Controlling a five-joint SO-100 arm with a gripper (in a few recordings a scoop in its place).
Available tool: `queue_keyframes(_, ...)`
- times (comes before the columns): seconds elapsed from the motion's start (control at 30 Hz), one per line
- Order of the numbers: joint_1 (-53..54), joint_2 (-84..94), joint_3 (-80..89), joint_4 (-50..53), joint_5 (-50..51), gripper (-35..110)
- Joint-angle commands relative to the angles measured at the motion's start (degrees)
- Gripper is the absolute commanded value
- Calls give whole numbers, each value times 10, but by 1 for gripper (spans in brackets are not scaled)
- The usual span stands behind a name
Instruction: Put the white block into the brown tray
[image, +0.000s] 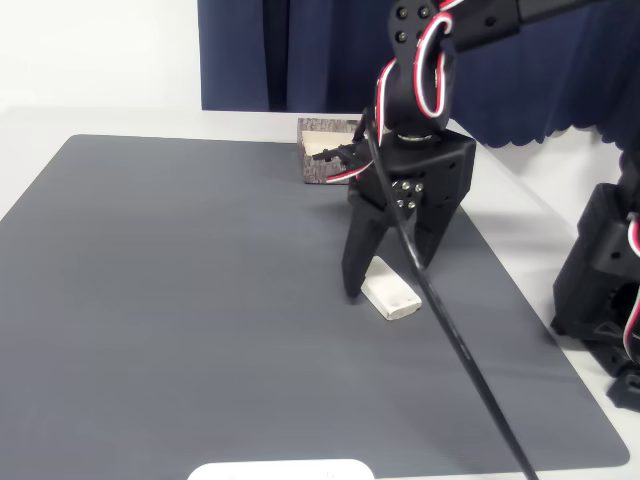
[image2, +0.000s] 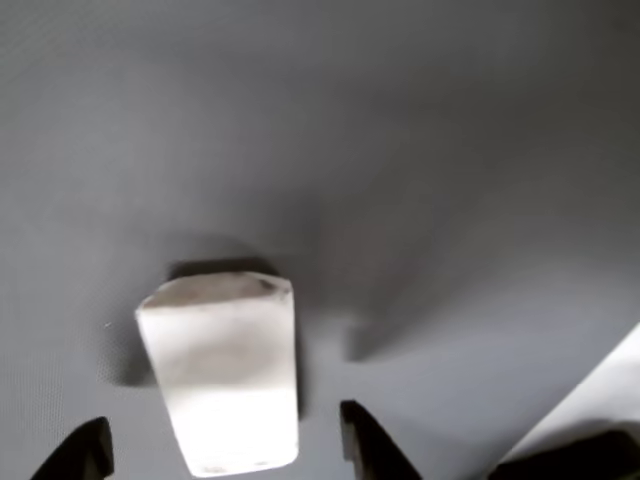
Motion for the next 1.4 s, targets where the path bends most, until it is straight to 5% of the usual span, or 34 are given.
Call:
queue_keyframes(0.0, 4, -3, -20, -4, -4, 49)
queue_keyframes(1.37, -24, -60, -66, -7, -13, 31)
